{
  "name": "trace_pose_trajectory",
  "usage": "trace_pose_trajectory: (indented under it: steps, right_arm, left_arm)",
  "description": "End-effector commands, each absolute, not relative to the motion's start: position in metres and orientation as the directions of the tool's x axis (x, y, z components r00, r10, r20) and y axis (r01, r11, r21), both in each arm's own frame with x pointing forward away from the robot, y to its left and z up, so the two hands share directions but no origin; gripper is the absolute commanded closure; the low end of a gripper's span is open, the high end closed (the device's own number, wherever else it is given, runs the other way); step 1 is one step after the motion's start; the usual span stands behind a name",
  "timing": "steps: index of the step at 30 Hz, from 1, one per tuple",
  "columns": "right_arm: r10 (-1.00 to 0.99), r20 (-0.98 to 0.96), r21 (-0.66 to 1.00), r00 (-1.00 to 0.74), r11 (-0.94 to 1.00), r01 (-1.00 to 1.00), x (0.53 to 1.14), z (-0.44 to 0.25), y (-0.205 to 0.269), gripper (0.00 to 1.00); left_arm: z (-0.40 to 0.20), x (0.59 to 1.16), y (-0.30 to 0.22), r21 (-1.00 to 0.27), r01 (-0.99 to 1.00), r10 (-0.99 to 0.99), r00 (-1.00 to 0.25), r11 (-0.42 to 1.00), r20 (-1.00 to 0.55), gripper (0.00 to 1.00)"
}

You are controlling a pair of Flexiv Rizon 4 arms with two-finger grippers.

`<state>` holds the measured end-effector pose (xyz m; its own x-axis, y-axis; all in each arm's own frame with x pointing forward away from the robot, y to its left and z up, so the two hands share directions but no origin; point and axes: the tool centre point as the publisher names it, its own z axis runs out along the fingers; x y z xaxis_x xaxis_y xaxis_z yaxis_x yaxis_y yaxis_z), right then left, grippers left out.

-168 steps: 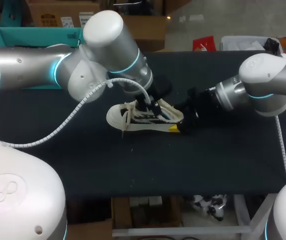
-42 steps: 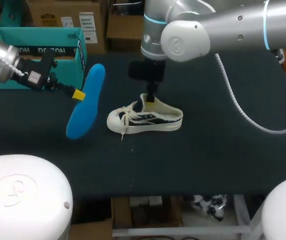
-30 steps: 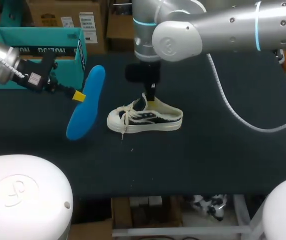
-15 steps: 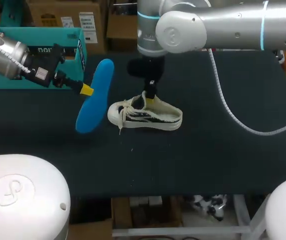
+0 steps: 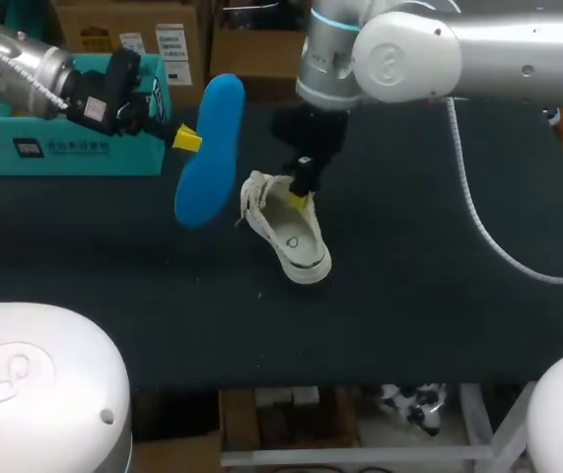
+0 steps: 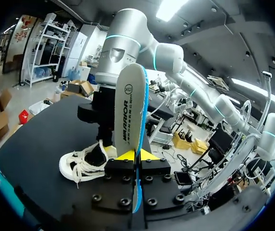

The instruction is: Open the shoe tongue, take the insole out of the shoe, put the insole back into the shoe, and pack the shoe into the shoebox

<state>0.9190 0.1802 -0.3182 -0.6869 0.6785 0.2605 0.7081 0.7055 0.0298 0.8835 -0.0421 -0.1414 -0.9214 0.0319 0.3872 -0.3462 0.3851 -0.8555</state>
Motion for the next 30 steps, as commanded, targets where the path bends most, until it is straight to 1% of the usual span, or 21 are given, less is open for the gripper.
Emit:
trace_pose_trajectory:
  steps: [1,7,14,29,30]
  right_arm:
    - [0.718,0.251,0.172,-0.649,0.626,0.760,0.900,-0.315,0.182,1.00]
    - [0.779,0.269,0.215,-0.566,0.524,0.824,0.885,-0.327,0.184,1.00]
    - [0.824,0.276,0.249,-0.495,0.437,0.865,0.886,-0.339,0.190,1.00]
    - [0.831,0.317,0.239,-0.458,0.397,0.886,0.894,-0.353,0.184,1.00]
    - [0.831,0.318,0.239,-0.457,0.397,0.886,0.894,-0.353,0.183,0.80]
  left_arm:
    - [-0.135,0.896,-0.048,-0.865,-0.330,0.203,-0.882,0.378,0.425,1.00]
    - [-0.127,0.898,-0.056,-0.881,-0.308,0.282,-0.864,0.358,0.417,1.00]
    - [-0.128,0.904,-0.054,-0.889,-0.320,0.330,-0.843,0.327,0.425,1.00]
    - [-0.133,0.908,-0.056,-0.892,-0.323,0.355,-0.832,0.316,0.426,1.00]
    - [-0.133,0.908,-0.057,-0.893,-0.323,0.358,-0.831,0.315,0.426,1.00]
